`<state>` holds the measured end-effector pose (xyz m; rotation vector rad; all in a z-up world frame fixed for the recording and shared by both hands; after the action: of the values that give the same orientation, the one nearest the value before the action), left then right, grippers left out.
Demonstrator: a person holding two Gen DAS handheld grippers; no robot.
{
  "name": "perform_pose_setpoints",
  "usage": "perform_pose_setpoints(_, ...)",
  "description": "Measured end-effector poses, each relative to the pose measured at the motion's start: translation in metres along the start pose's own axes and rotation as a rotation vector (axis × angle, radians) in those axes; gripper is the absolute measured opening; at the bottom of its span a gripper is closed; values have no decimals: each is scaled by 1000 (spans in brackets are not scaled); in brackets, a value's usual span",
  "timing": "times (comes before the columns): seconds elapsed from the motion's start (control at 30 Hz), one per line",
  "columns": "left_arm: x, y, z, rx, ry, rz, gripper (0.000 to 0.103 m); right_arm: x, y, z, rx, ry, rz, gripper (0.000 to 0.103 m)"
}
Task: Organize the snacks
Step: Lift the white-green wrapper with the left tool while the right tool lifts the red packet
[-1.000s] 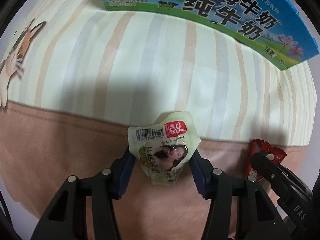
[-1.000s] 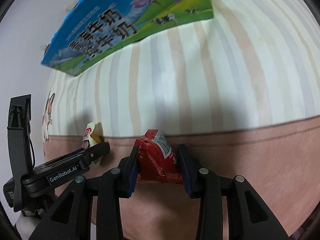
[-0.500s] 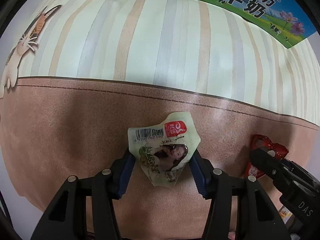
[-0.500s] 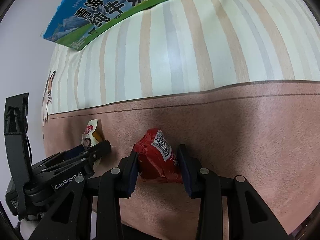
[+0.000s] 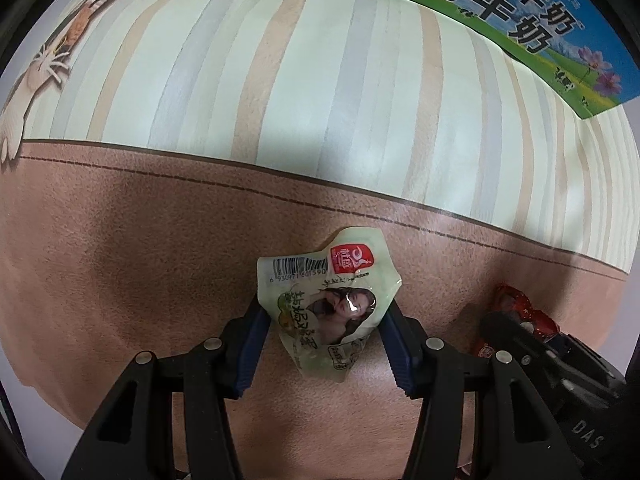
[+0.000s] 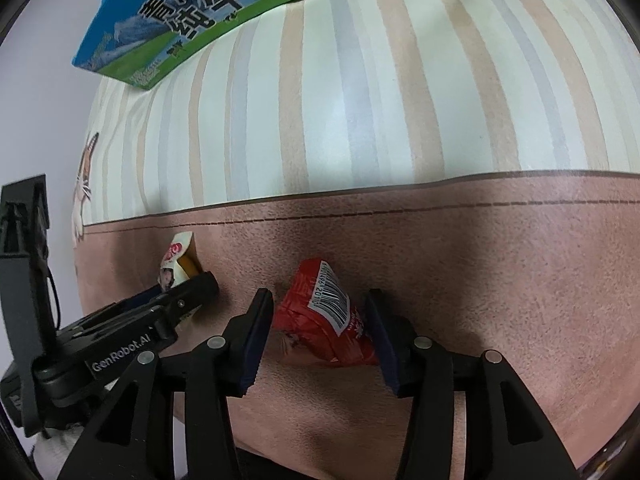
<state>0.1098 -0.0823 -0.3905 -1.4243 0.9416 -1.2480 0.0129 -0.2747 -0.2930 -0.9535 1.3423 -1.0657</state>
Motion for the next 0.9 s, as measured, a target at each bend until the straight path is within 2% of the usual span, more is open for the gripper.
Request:
perform_pose_setpoints(0.17,-4,1,-3,24,-3,-4,50,-10,1,-4,25,-49,-47,42)
perform_pose_setpoints(0.4,-2,-12,-5,48,17,-4,49,-8,-7,-8,50,-27,8,39)
perform_pose_setpoints(0.63,21,-73,0,159,100,-33,49,-12,-36,-3,89,-10,90,39)
perform_pose_setpoints(0.77,38,-113,15,223,130,-75,49,-19,-74,13,145,-14,145,39)
perform_pose_setpoints(0.9,58,-153,40,279,163,-126,49,-25,-125,45,230,-27,193,39)
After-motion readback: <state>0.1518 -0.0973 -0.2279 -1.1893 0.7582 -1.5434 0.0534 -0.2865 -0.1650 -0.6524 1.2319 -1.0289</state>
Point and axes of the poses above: each gripper's, at about its wrist camera, not at the fingertips, and y roughly the way its jaws point, x to its right, z to its top, the point moved 4 cm from there along y, roughly the way its jaws point, and after that the axes turned 3 degrees about -z, right-handed, at the moved point
